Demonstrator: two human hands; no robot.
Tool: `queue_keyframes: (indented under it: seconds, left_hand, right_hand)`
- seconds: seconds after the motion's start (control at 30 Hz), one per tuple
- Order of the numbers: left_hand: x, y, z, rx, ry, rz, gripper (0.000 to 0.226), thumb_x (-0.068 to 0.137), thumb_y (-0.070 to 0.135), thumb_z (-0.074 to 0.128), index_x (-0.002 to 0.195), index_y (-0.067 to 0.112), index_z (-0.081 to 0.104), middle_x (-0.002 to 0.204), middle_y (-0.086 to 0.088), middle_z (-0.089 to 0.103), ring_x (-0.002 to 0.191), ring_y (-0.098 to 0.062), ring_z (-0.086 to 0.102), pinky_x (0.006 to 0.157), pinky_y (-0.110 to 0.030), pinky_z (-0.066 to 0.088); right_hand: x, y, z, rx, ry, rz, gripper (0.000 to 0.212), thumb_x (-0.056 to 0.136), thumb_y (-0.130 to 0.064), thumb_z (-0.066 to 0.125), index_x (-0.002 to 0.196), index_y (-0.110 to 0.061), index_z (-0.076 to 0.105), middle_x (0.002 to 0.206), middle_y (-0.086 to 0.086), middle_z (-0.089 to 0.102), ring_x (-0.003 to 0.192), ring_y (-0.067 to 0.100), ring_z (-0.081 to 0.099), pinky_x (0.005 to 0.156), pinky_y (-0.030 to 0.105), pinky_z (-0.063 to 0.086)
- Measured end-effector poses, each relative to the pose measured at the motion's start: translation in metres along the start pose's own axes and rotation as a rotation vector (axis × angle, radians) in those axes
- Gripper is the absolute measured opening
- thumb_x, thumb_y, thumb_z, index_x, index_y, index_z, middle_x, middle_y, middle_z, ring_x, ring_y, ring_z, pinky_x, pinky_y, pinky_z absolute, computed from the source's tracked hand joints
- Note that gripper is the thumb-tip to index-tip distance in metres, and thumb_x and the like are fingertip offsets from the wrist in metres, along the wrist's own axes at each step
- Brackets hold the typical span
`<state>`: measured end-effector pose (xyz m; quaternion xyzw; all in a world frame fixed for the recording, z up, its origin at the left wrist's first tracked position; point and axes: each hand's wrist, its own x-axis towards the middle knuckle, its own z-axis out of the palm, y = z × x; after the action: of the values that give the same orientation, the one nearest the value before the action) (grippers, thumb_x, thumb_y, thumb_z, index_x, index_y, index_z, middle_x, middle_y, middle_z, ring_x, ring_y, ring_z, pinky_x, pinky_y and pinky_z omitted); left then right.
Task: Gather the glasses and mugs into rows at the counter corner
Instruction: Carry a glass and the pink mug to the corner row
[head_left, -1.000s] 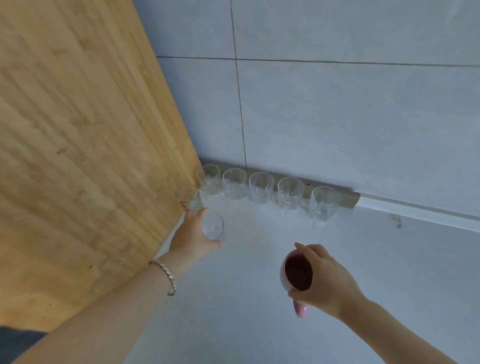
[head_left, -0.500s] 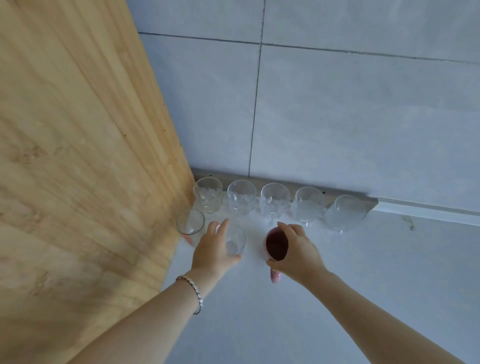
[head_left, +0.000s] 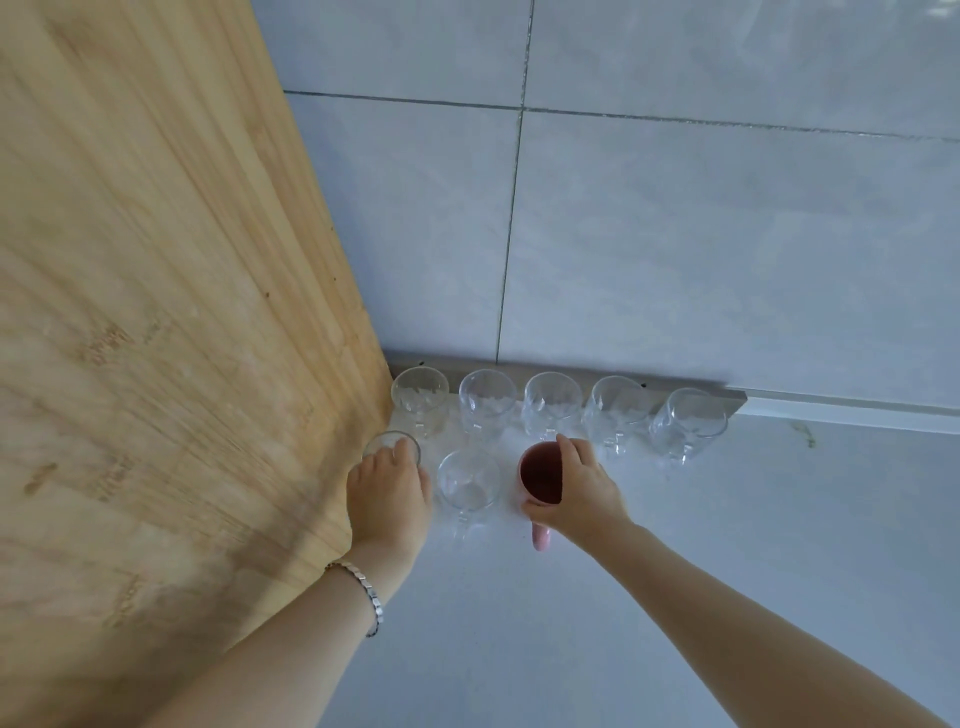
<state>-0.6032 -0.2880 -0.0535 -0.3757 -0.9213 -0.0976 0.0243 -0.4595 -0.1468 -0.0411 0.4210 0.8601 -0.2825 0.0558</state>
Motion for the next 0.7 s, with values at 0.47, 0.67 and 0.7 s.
queue_keyframes:
  seconds: [0.47, 0.67, 0.7]
  left_hand:
    - [-0.012, -0.006, -0.003, 0.228, -0.065, 0.148, 0.042, 0.031, 0.006, 0.091, 0.062, 0.011, 0.063, 0.055, -0.007, 0.06, 0.047, -0.027, 0.061, 0.048, -0.027, 0.05]
    - [-0.022, 0.076, -0.039, 0.176, -0.124, 0.38, 0.051, 0.04, 0.015, 0.089, 0.085, 0.01, 0.066, 0.078, -0.009, 0.066, 0.064, -0.029, 0.065, 0.054, -0.031, 0.054]
    - [-0.025, 0.099, -0.047, 0.161, -0.194, 0.434, 0.043, 0.055, 0.02, 0.084, 0.093, 0.01, 0.066, 0.088, -0.008, 0.067, 0.076, -0.029, 0.067, 0.064, -0.032, 0.055]
  right_hand:
    - [-0.015, 0.001, -0.007, 0.028, -0.074, -0.021, 0.103, 0.077, -0.038, 0.072, 0.15, -0.013, 0.004, 0.153, 0.003, 0.022, 0.132, 0.026, 0.04, 0.105, 0.038, 0.041]
    - [-0.055, 0.057, -0.035, -0.112, -0.192, 0.096, 0.062, 0.088, -0.041, 0.055, 0.14, -0.015, 0.036, 0.134, 0.004, 0.053, 0.126, 0.023, 0.048, 0.103, 0.035, 0.041]
    - [-0.067, 0.073, -0.043, -0.14, -0.222, 0.12, 0.055, 0.089, -0.04, 0.054, 0.137, -0.017, 0.041, 0.136, 0.002, 0.052, 0.128, 0.021, 0.046, 0.105, 0.034, 0.039]
